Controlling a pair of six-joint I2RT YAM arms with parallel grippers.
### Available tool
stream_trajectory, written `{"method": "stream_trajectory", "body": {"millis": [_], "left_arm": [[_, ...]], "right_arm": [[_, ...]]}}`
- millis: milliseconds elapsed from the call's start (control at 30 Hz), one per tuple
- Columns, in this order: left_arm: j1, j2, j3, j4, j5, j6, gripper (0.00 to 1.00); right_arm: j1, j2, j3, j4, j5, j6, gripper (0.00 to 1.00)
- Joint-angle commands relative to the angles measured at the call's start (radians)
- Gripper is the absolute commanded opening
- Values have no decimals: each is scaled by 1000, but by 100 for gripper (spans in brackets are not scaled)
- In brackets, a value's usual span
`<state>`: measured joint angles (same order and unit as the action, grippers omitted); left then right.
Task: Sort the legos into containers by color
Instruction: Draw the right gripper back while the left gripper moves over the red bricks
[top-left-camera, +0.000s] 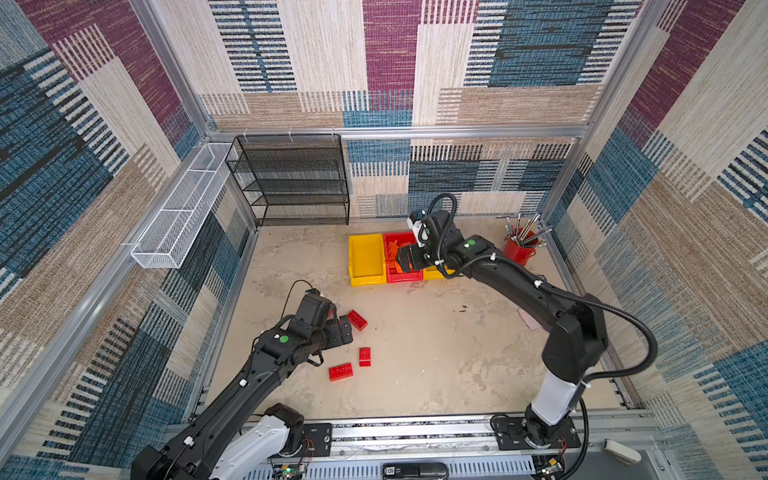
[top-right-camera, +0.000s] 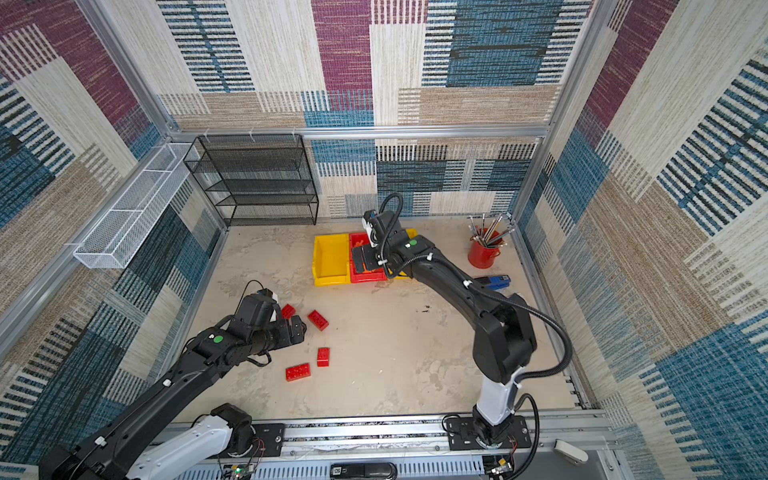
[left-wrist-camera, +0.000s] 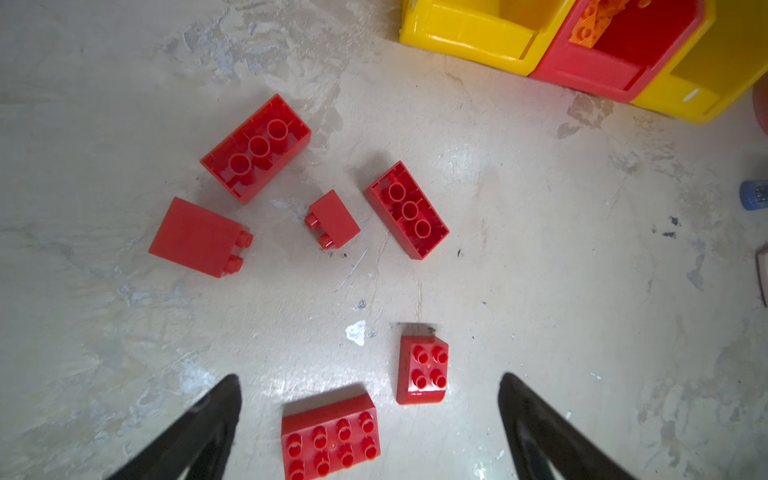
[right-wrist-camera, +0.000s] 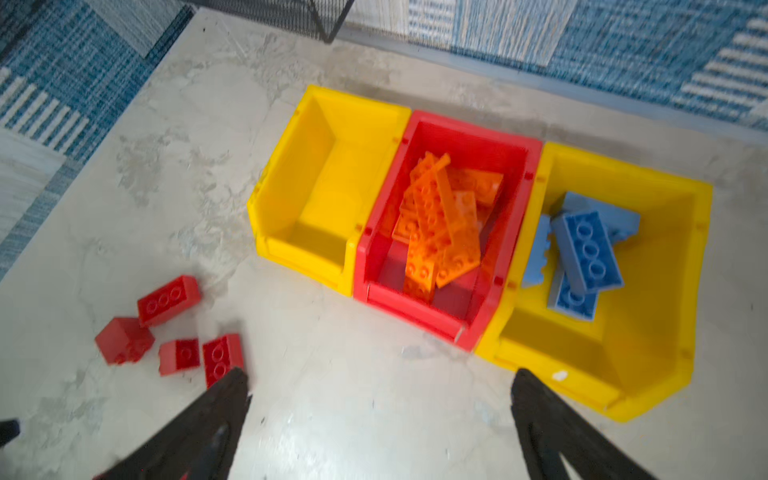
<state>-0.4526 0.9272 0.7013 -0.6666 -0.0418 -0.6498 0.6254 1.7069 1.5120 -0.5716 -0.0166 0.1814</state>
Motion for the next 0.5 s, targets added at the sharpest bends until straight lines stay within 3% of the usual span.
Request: {"method": "stream_trajectory", "body": {"millis": [0,233,467], "left_arm": [[-1,-9,-22,19,70,-78,96],[-23,67,-33,114,124,-138,91],[-72,246,30,162,102,-161,90]], "right_arm": [[27,-148,-185,111,-5,79,99],[34,-451,-532,150,-26,156,99],[33,-578,-614,139,33,165,99]]}}
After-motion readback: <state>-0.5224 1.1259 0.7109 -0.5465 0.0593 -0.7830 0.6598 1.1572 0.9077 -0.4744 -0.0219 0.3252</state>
